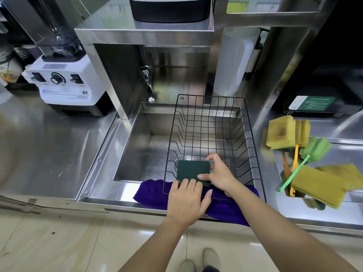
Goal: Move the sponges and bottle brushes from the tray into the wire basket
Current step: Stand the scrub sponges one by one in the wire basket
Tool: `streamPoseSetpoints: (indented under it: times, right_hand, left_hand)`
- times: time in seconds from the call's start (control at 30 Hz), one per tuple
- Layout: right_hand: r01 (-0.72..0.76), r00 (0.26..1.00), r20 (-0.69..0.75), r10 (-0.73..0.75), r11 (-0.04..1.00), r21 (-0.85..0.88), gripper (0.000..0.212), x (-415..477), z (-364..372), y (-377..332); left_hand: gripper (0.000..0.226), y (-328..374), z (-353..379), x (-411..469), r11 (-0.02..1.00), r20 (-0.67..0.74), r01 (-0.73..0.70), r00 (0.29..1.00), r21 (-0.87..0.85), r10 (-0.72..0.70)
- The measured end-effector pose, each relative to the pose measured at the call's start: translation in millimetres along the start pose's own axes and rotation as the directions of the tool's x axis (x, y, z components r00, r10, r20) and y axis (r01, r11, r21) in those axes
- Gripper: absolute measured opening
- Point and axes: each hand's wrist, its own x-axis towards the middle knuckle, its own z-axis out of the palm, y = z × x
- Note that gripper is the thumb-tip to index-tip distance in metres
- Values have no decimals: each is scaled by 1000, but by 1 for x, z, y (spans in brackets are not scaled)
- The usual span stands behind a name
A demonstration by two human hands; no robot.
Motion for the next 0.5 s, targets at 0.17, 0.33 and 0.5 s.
streamPoseSetpoints:
  times: [0.17,0.33,0.5]
  right_hand:
    - [49,998,58,-38,978,-202,38,0,-9,-4]
    - [77,996,75,-55,939,-336,53,-8,-27,-9]
    - [65,931,-328,-163,954,-291,34,-23,-74,-11]
  left_hand:
    - [37,1,-1,-1,999,21,1,1000,-32,-1]
    - [34,23,-2,11,996,113,-18,993,-88,28]
    - [40,58,-2,26,990,225,-76,969,-120,101]
